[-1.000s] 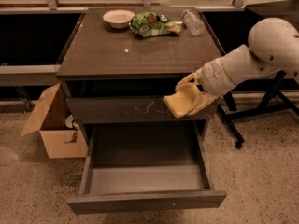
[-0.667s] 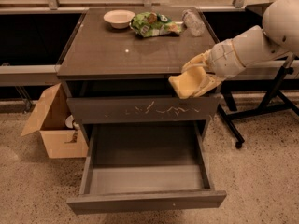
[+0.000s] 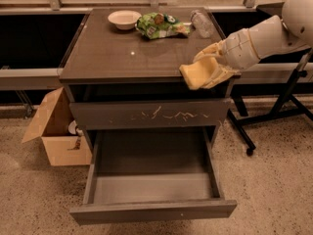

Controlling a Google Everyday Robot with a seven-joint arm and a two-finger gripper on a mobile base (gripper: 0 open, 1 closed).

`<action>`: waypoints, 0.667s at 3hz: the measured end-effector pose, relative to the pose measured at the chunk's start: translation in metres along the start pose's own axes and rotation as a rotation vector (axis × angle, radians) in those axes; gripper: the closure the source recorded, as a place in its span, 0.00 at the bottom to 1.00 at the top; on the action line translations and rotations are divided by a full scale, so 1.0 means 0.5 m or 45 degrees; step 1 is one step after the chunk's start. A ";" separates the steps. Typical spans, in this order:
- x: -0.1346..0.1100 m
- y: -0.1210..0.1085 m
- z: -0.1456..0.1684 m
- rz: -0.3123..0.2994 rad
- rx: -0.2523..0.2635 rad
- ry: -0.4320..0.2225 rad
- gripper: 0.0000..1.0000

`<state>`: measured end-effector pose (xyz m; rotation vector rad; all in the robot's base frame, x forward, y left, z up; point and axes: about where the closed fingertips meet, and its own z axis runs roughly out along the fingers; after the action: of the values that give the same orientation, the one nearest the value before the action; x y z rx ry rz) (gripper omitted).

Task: Pick sponge from middle drawer and place on counter

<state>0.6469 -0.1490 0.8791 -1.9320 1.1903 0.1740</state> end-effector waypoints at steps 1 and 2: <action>0.006 -0.031 0.023 0.035 0.008 -0.042 1.00; 0.016 -0.088 0.030 0.073 0.055 -0.088 1.00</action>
Offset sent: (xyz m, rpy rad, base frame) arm 0.0748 0.0091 0.0341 0.1551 0.0161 -0.0470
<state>0.6901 -0.1349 0.8908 -1.8415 1.1948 0.2415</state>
